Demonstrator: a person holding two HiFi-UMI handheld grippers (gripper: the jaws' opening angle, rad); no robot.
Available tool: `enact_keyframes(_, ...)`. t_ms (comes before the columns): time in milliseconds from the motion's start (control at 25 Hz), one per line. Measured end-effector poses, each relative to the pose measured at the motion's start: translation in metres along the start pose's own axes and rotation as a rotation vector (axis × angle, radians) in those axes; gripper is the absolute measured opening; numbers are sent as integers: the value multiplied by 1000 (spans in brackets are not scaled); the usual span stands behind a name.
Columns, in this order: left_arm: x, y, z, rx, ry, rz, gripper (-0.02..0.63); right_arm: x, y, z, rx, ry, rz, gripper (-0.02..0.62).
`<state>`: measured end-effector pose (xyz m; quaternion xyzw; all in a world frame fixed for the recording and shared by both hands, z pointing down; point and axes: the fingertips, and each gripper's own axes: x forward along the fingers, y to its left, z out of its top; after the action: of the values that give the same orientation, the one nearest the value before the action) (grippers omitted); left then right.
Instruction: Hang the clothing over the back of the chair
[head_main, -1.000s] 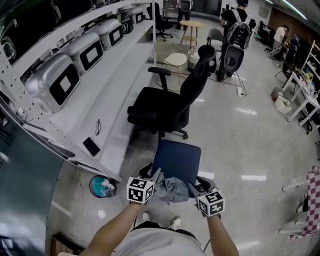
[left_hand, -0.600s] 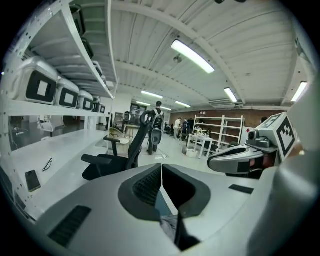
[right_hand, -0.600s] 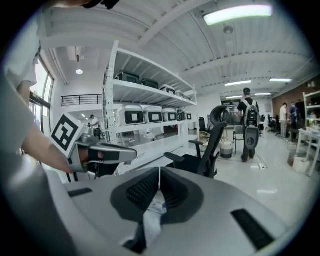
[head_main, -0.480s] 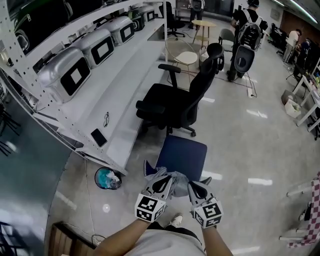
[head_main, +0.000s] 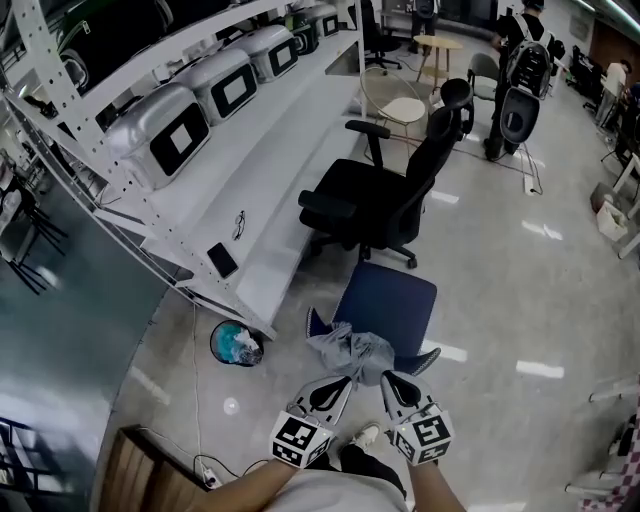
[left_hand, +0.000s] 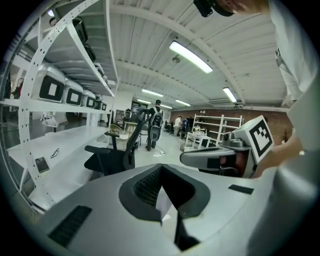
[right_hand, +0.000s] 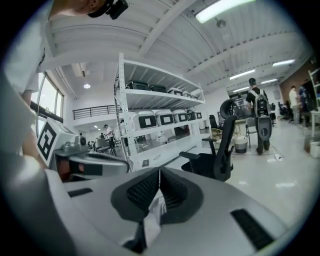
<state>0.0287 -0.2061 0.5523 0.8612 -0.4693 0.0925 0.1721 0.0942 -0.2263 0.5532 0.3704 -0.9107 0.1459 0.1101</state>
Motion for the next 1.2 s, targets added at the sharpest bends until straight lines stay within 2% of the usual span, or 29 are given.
enact_keyframes(200, -14, -25, -24, -1, 56, -80, 8, -21, 14, -2, 9, -15, -31, 18)
enact_keyframes(360, -37, -38, -27, 14, 31, -128, 8, -42, 52, -13, 13, 0, -65, 18)
enact_keyframes(600, -105, -4, -26, 14, -66, -52, 8, -57, 128, -19, -41, -7, -142, 18)
enact_keyframes(720, -135, -2, -37, -26, -85, -60, 8, -66, 164, -29, -40, 1, -157, 18)
enact_keyframes(920, -168, -13, -52, -44, -93, -99, 8, -75, 209, -40, -50, 27, -156, 18)
enact_keyframes(1040, -183, -23, -52, -29, -103, -106, 8, -78, 225, -35, -87, 26, -137, 18)
enact_keyframes(1200, -195, -32, -42, -17, -141, -69, 8, -88, 223, -12, -148, -60, -159, 18)
